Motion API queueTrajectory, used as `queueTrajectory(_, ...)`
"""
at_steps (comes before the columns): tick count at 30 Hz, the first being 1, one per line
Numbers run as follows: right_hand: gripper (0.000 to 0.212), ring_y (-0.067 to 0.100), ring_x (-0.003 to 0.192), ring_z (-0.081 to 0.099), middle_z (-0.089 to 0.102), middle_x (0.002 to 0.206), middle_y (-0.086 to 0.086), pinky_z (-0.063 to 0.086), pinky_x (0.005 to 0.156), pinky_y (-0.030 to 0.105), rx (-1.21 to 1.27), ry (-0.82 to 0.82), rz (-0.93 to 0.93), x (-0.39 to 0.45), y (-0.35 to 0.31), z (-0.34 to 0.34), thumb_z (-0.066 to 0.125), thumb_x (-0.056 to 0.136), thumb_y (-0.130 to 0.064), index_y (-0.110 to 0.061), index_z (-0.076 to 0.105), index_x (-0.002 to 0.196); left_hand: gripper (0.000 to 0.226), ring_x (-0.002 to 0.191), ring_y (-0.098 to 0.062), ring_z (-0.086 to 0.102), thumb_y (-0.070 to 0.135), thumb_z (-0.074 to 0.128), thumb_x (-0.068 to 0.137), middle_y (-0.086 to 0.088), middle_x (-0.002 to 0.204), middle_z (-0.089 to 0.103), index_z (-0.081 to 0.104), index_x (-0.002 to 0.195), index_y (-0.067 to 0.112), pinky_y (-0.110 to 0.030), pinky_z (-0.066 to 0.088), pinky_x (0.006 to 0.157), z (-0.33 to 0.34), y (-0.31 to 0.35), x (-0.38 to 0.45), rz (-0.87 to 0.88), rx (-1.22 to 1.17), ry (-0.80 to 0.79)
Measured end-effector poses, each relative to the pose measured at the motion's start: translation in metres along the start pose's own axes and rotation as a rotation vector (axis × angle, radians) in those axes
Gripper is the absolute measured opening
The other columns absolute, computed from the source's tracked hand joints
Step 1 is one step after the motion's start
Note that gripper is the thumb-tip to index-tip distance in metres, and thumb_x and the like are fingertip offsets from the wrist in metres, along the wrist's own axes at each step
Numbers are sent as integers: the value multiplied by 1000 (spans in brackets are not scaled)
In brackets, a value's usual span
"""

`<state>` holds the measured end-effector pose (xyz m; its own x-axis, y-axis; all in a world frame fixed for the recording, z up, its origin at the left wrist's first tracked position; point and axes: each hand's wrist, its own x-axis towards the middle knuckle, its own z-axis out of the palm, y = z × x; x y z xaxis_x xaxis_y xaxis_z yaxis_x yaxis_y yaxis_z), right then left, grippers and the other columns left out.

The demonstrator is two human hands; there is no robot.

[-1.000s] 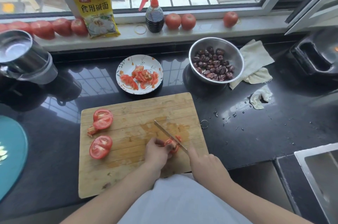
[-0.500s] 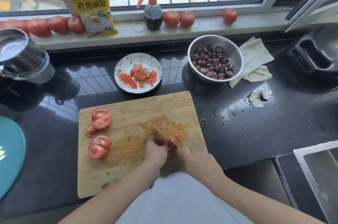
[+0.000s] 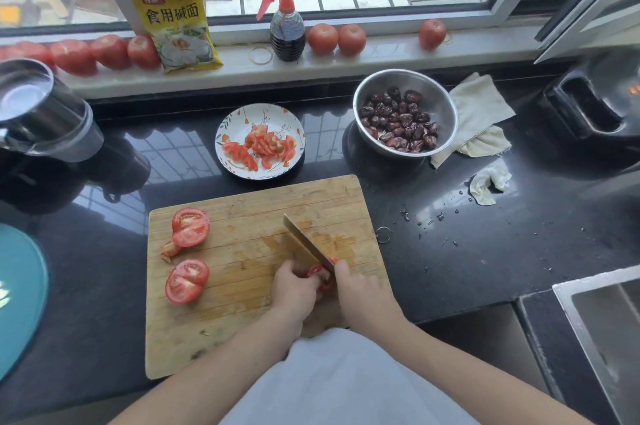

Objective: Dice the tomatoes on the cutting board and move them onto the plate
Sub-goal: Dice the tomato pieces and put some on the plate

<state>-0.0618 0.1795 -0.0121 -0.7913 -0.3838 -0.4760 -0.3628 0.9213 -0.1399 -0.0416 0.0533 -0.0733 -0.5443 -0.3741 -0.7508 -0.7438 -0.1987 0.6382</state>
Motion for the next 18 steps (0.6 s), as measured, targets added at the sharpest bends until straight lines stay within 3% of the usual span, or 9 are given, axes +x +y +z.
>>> queueTrajectory(2, 27, 34, 89, 67, 68, 91, 5, 43, 66, 40, 28, 9, 10, -7, 8, 1, 39, 92, -6, -20, 33, 114, 28, 76, -24, 74, 20, 85, 85, -7, 90, 76, 58, 90, 14, -39, 61, 74, 0, -1, 0, -23, 10, -2)
queueTrajectory(5, 27, 33, 85, 67, 64, 87, 4, 38, 60, 37, 42, 49, 50, -22, 19, -4, 43, 88, -2, -20, 34, 106, 27, 83, -22, 76, 22, 85, 86, -4, 95, 75, 60, 94, 14, -36, 62, 77, 0, -2, 0, -41, -12, -8)
queueTrajectory(8, 31, 33, 80, 65, 45, 69, -1, 30, 58, 36, 20, 26, -7, -36, 23, -12, 45, 85, 1, -21, 29, 101, 26, 87, -22, 75, 21, 85, 87, -5, 99, 74, 62, 97, 14, -40, 64, 85, 0, -3, 2, -30, -19, -10)
queueTrajectory(11, 56, 27, 45, 57, 10, 54, -10, 11, 39, 30, -54, 62, -96, -41, 22, -16, 67, 59, 1, -23, 33, 96, 28, 88, -25, 76, 19, 86, 87, -7, 96, 74, 61, 96, 12, -41, 64, 84, 1, -4, 3, -24, -24, 2)
queueTrajectory(12, 59, 25, 39, 54, 11, 52, -11, 8, 38, 28, -96, 101, -108, -41, 21, -14, 71, 54, 0, -21, 37, 98, 27, 88, -25, 76, 18, 85, 87, -8, 96, 74, 61, 96, 12, -41, 65, 83, 1, -5, 4, -22, -29, 3)
queueTrajectory(13, 54, 26, 45, 58, 24, 52, -8, 15, 39, 28, -97, 71, -114, -41, 20, -10, 69, 61, -2, -20, 39, 102, 26, 89, -26, 76, 16, 84, 87, -9, 96, 74, 60, 96, 12, -39, 65, 80, 1, -5, 4, -24, -36, 3)
queueTrajectory(15, 35, 32, 70, 66, 56, 70, 1, 33, 52, 33, -64, 56, -121, -40, 21, -5, 50, 83, -2, -19, 38, 112, 22, 89, -26, 76, 11, 82, 89, -10, 97, 74, 60, 96, 12, -32, 62, 71, 1, -5, 4, -25, -44, 13)
queueTrajectory(18, 32, 34, 79, 67, 65, 84, 5, 39, 58, 35, -62, 62, -120, -41, 21, -4, 41, 87, 0, -17, 38, 113, 20, 88, -27, 76, 10, 79, 90, -11, 95, 74, 60, 94, 12, -28, 58, 67, 1, -4, 3, -18, -29, 28)
